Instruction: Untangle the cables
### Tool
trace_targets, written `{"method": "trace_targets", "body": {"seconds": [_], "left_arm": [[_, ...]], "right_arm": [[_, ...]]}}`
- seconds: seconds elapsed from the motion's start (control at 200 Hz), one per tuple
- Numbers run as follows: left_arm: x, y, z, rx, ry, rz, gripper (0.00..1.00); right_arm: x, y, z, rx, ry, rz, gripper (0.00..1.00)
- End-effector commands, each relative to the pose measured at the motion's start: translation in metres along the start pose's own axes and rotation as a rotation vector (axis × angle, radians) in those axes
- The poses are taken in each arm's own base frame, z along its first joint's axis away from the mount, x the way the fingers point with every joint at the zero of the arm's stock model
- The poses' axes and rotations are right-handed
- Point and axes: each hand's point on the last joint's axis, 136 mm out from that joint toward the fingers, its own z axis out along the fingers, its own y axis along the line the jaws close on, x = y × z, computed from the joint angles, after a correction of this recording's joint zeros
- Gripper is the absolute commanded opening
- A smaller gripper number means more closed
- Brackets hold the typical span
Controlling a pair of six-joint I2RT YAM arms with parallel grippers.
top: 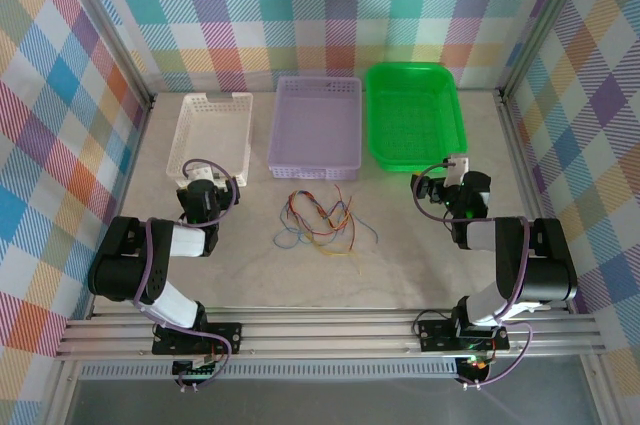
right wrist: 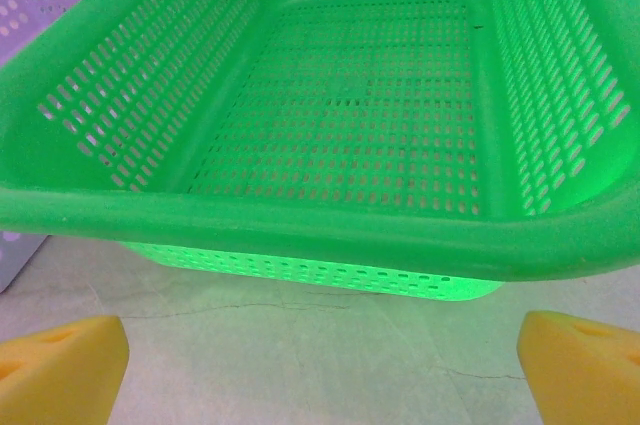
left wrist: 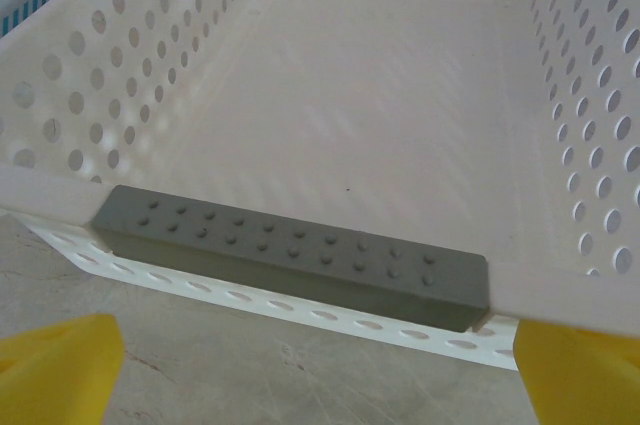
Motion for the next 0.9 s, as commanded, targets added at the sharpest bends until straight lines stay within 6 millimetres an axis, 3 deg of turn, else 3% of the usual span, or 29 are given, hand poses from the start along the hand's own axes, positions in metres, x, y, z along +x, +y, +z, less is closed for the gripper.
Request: {"method": "trace_targets", "body": {"seconds": [0.0,0.625,0.86,0.895], "left_arm": [[-0.008,-0.004,-0.001,0.015,-0.033,-0.001,1.0],[-0.008,-0.005,0.0,0.017,-0.032,0.0,1.0],[-0.009,-0.005,0.0,0.018,-0.033,-0.001,1.0],[-0.009,-0.005,0.0,0.018,-0.033,-0.002,1.0]], "right_arm": [[0.002,0.002,0.001,-0.011,-0.001,-0.014,1.0],[0.001,0.002,0.0,-0.011,-0.007,-0.015,1.0],[-0.039,0.004,-0.029,0.036,-0.055,-0.01,1.0],[-0.036,0.008,-0.033,0.025,-0.034,-0.006,1.0]]}}
